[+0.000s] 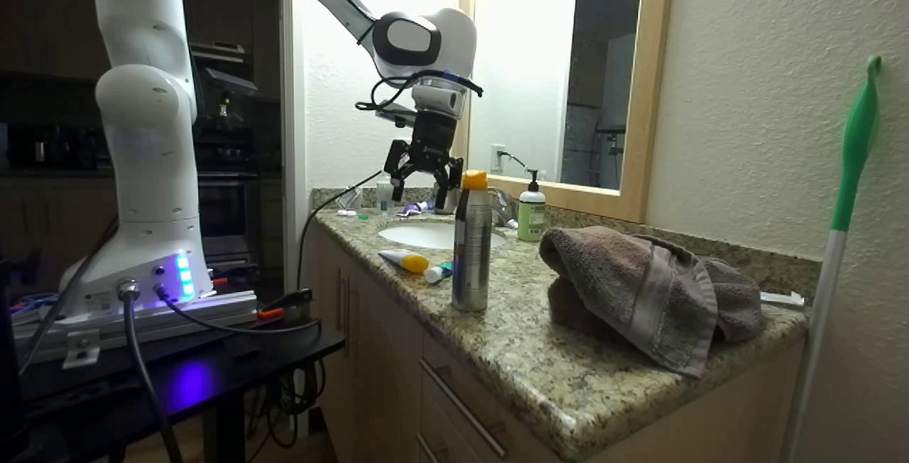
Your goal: Move the white tube and the blue spray can to the back of the counter
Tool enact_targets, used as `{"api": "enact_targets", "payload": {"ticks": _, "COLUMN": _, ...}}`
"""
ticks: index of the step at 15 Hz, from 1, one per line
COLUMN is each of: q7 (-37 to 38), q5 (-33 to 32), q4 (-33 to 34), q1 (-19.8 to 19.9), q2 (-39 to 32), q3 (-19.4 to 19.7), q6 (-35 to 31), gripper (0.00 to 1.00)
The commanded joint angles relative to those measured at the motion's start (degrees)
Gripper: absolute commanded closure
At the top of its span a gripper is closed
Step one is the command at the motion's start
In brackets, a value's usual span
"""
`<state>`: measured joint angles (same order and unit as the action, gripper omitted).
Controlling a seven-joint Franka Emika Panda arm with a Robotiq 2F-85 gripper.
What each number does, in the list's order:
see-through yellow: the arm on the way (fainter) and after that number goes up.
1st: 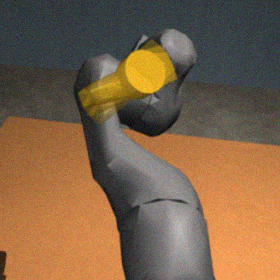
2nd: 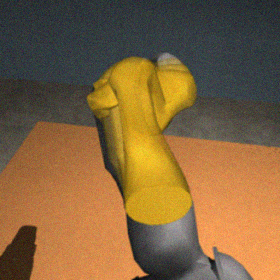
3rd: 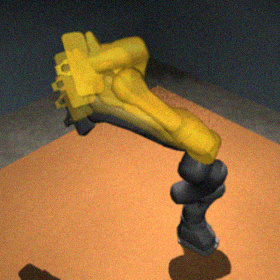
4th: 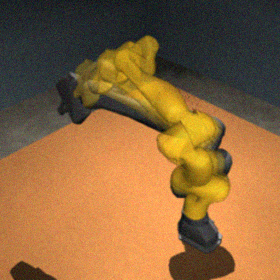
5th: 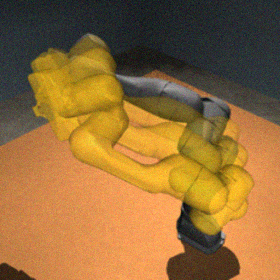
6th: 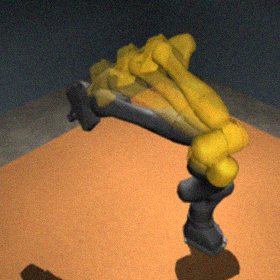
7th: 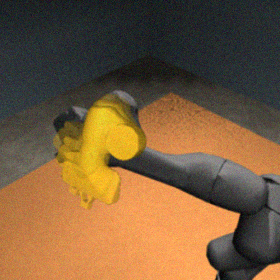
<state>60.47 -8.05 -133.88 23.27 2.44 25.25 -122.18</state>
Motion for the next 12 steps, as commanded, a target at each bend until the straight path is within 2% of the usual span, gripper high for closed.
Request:
{"api": "enact_targets", "payload": {"ticks": 1, "q7": -2.45, "q5": -1.18, "q4": -4.52, "q1": 1.38, "q2": 1.53, "q3": 0.05, "q6": -3.52, "gripper": 0.0}}
{"api": "enact_targets", "payload": {"ticks": 3, "q7": -2.28, "q5": -2.62, "q4": -4.82, "q1": 1.54, "q2": 1.57, "q3": -0.05, "q6": -4.89, "gripper": 0.0}}
{"api": "enact_targets", "payload": {"ticks": 4, "q7": -1.2, "q5": -1.23, "q4": -2.92, "q1": 1.17, "q2": 0.18, "q3": -0.43, "q6": -2.12, "gripper": 0.0}}
{"api": "enact_targets", "payload": {"ticks": 8, "q7": -0.52, "q5": -2.17, "q4": -3.62, "q1": 0.93, "q2": -0.45, "q3": -0.77, "q6": -3.49, "gripper": 0.0}}
{"api": "enact_targets", "payload": {"ticks": 12, "q7": 0.53, "q5": -8.03, "q4": -11.13, "q1": 1.08, "q2": 0.73, "q3": -1.08, "q6": -9.6, "gripper": 0.0}}
